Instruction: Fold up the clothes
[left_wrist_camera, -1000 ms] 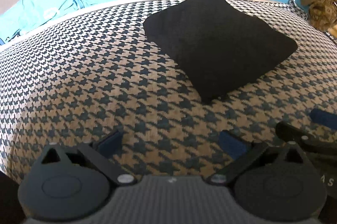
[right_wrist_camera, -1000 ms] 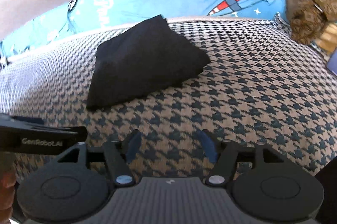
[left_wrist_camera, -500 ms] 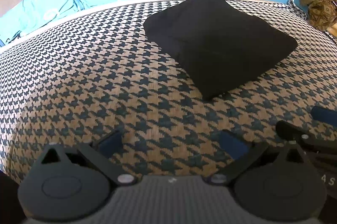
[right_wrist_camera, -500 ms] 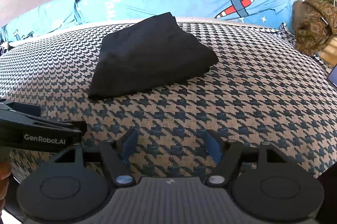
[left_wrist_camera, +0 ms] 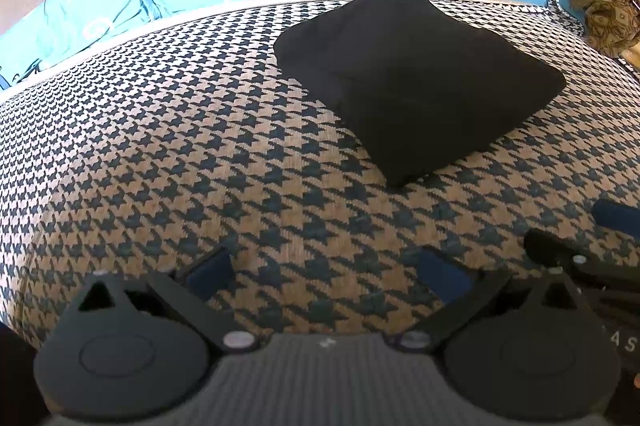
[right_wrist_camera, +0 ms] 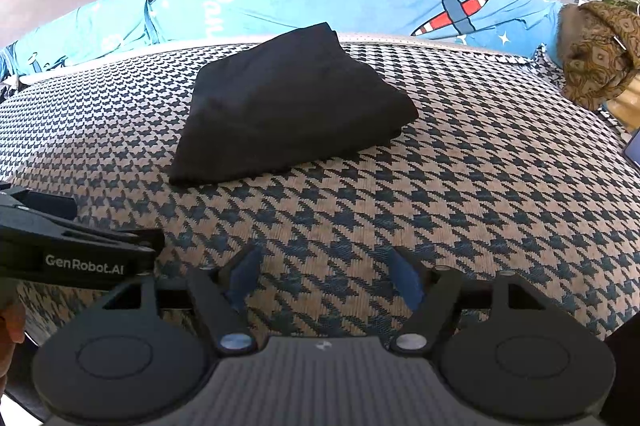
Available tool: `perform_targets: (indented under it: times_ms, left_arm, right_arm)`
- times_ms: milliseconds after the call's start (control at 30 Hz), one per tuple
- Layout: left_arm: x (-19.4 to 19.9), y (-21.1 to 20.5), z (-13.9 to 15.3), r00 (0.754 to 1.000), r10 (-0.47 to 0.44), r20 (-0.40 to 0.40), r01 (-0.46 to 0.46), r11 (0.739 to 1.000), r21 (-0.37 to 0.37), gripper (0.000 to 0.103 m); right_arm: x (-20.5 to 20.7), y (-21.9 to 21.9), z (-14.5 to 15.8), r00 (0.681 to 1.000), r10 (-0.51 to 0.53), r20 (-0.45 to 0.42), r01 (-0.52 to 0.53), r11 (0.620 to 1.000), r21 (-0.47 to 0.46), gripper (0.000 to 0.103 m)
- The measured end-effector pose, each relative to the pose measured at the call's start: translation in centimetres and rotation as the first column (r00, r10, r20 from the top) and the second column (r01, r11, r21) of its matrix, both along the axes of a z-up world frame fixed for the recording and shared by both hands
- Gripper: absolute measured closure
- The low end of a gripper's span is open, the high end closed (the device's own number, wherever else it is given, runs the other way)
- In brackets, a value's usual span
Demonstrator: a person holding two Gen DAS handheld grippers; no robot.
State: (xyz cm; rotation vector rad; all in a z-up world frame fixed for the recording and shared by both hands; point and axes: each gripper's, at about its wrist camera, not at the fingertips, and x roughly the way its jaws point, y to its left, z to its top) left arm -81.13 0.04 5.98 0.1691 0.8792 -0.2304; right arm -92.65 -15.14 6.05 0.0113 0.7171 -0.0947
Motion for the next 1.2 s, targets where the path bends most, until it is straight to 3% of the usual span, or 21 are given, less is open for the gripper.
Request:
perform_targets:
  times_ms: [1200]
  left_arm:
    - [0.03, 0.05, -0.28, 1.000, 0.000, 0.001, 0.000, 1.000, 0.007, 0.000]
  right_arm:
    - [-0.03, 0.17, -0.06, 1.000, 0.003, 0.003, -0.003, 1.000, -0.010, 0.030]
